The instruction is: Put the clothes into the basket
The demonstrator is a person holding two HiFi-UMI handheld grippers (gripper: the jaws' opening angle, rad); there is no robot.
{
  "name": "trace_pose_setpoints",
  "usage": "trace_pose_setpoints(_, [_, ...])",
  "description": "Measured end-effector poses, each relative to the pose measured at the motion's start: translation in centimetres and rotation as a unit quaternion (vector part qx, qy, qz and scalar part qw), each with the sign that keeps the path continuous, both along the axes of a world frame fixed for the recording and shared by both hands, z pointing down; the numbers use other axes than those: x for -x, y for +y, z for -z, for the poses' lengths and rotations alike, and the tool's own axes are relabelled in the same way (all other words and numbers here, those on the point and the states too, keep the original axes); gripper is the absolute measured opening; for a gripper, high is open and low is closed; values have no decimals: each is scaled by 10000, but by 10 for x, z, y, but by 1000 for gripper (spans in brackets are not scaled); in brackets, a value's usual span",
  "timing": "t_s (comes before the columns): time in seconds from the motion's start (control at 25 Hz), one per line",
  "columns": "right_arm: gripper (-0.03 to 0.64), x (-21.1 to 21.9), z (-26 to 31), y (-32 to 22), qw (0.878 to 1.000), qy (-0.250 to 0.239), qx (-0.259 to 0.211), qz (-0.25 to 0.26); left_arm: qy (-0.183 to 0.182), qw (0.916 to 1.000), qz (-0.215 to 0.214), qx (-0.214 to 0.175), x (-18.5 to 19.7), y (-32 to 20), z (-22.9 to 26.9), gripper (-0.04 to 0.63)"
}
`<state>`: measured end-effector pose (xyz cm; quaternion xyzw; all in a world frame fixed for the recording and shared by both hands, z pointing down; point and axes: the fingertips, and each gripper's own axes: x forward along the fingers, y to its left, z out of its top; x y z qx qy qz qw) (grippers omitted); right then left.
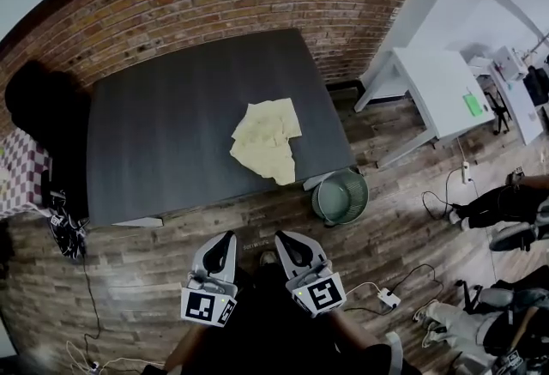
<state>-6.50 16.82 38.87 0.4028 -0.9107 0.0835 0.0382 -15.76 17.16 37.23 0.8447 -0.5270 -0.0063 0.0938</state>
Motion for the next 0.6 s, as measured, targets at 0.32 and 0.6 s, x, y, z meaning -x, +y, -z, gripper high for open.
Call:
trace_pose_setpoints(0.32, [6,8,-17,-23,9998,19,204,38,32,9998,-71,171,0,-29,-12,6])
trace_pose_setpoints(0.6, [6,28,-21,-70,9990,99,303,-302,-53,9986,-429,315,25,-74,-32,6])
